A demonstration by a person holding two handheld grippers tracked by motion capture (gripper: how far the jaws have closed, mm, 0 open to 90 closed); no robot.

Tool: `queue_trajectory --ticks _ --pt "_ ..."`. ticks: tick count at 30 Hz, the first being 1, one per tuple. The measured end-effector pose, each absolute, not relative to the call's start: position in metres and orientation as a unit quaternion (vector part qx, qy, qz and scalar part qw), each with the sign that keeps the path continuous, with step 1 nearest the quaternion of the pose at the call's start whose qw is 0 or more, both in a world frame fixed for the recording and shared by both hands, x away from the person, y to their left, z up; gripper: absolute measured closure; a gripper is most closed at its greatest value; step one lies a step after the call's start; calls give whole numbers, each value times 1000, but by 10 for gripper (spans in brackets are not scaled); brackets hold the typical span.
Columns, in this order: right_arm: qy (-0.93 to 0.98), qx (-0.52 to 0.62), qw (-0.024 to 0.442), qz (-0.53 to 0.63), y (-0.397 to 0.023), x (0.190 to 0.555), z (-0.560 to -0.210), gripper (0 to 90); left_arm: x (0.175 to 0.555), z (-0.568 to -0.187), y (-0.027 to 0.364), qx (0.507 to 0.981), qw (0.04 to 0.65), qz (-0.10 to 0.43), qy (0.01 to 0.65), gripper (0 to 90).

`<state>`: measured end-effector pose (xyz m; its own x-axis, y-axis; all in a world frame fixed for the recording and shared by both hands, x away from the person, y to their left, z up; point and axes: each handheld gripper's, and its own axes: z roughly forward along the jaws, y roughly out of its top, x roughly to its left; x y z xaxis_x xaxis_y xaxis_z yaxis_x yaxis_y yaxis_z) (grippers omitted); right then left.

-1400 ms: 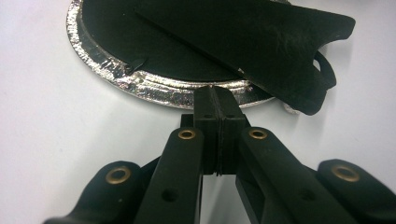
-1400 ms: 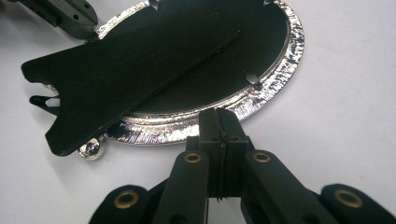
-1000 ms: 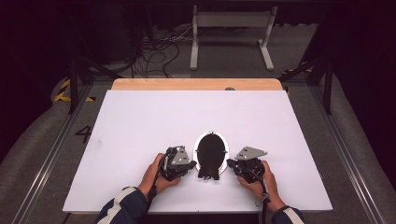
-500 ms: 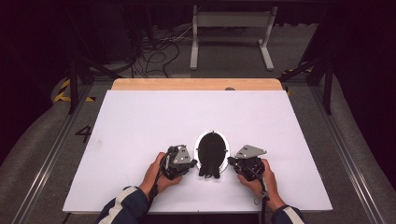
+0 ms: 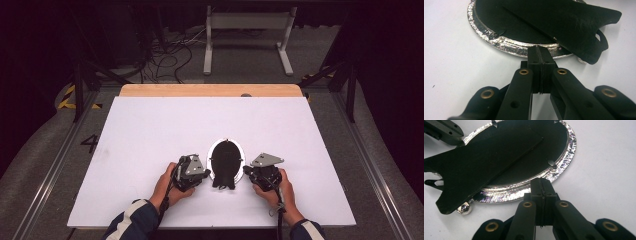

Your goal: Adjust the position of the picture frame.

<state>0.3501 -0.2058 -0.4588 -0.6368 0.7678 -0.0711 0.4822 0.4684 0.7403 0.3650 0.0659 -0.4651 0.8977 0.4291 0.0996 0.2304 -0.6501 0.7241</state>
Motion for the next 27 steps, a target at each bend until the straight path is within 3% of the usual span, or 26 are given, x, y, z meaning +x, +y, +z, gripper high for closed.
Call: queue_trajectory --ticks 7,13,20,27 --pt "835 365 175 374 -213 344 -453 897 355 -444 98 888 398 143 181 884" --pt "839 351 154 385 -218 334 -446 832 339 -435 143 880 411 154 182 862" --pt "850 340 140 377 -220 326 -443 822 310 -441 217 856 426 166 240 753" --pt "856 330 132 376 -216 323 -442 773 292 -448 242 853 422 178 252 651"
